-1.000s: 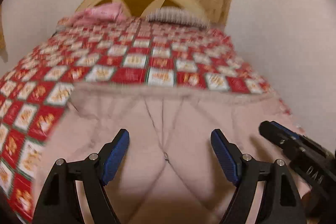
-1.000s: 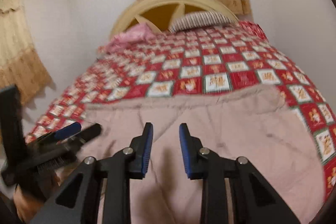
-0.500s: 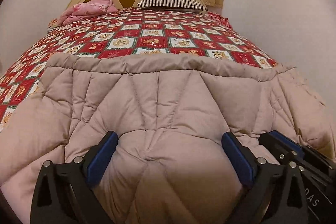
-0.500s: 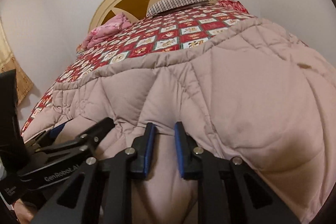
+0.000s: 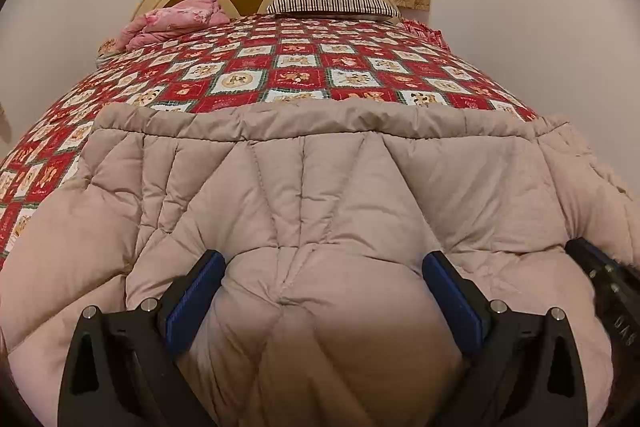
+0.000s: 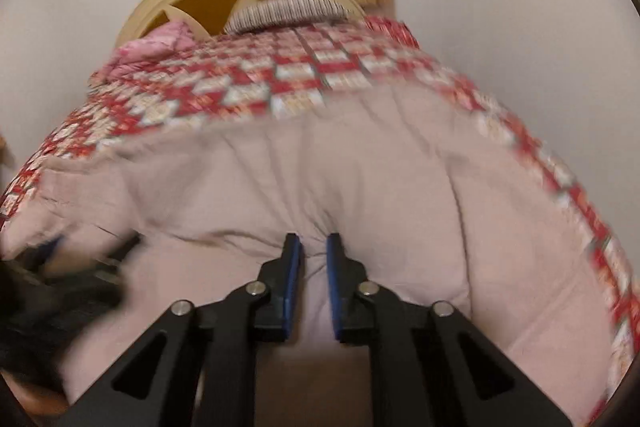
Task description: Fold large clothes
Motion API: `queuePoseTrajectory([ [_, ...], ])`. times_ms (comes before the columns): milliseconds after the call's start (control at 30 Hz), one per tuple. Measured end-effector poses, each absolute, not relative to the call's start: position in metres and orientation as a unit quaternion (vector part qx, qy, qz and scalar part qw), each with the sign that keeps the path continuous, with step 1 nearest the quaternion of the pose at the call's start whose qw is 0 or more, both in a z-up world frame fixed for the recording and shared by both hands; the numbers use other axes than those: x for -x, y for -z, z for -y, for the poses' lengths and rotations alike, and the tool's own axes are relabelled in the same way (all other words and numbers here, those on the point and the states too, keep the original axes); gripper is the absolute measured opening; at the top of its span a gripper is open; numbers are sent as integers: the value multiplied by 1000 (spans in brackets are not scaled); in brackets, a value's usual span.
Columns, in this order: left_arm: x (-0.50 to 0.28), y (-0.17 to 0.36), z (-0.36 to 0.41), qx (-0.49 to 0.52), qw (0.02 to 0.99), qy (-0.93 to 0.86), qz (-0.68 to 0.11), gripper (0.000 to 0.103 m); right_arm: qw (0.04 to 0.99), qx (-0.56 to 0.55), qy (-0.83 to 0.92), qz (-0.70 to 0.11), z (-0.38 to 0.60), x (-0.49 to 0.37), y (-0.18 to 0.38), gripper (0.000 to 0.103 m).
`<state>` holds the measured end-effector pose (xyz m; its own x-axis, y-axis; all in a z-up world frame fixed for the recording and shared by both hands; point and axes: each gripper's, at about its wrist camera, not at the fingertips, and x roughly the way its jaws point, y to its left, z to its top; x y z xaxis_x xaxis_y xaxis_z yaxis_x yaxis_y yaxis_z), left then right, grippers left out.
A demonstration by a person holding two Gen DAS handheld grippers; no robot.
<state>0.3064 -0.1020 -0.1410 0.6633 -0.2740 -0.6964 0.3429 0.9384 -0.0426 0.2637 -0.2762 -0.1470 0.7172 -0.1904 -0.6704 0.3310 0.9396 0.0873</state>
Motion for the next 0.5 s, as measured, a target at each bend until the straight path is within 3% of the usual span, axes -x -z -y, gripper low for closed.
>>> queuePoseTrajectory([
  [333, -306, 143, 109, -70, 913, 153, -372, 100, 922, -111, 130, -347, 283, -260, 153, 8],
  [500, -306, 145, 113, -86, 914, 141, -372, 100, 905, -135, 94, -392, 295, -268, 128, 10],
])
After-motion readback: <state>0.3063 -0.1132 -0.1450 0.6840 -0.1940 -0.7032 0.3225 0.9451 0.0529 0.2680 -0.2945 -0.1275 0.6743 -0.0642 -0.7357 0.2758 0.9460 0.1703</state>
